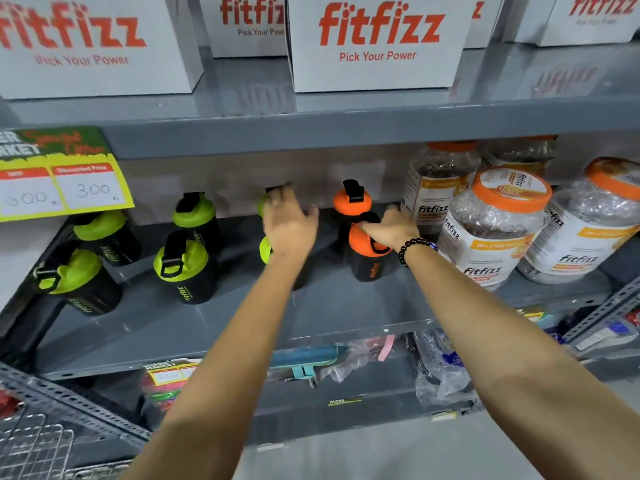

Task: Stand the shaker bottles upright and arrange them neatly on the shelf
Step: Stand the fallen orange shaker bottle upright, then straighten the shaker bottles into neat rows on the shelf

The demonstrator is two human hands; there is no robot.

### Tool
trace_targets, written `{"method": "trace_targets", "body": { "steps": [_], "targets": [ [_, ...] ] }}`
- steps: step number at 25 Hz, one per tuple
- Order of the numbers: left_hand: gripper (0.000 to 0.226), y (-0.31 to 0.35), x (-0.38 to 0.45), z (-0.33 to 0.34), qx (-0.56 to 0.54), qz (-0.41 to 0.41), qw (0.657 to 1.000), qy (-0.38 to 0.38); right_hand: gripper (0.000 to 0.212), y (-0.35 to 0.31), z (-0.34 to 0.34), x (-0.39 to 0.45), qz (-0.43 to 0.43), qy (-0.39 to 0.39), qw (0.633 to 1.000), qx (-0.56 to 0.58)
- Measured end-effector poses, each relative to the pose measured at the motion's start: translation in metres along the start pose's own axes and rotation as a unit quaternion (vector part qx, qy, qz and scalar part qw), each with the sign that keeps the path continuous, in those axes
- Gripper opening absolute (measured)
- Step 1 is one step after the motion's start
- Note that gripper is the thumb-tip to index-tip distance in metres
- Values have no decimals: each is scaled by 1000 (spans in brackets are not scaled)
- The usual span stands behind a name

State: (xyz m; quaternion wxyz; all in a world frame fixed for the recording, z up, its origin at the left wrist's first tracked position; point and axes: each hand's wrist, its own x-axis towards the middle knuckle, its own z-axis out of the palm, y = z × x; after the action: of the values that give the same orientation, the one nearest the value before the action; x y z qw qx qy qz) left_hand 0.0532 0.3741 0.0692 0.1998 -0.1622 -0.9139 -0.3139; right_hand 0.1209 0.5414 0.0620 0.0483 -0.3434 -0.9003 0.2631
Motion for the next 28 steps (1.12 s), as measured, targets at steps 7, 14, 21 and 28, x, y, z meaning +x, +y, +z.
{"method": "trace_targets", "body": {
  "steps": [7,14,21,28],
  "targets": [
    [76,-54,21,0,-69,-222,924,-303,33,2,-2,-3,-20,-27,999,35],
    [66,-55,14,-8,-100,-255,910,-310,34,0,-1,-9,-9,-23,999,42],
    [70,-55,10,-12,-108,-273,908,-300,36,-1,-1,-20,7,-10,998,66],
    [74,-53,6,-16,-114,-280,905,-300,32,-1,1,-21,10,-12,998,69]
  ]
}}
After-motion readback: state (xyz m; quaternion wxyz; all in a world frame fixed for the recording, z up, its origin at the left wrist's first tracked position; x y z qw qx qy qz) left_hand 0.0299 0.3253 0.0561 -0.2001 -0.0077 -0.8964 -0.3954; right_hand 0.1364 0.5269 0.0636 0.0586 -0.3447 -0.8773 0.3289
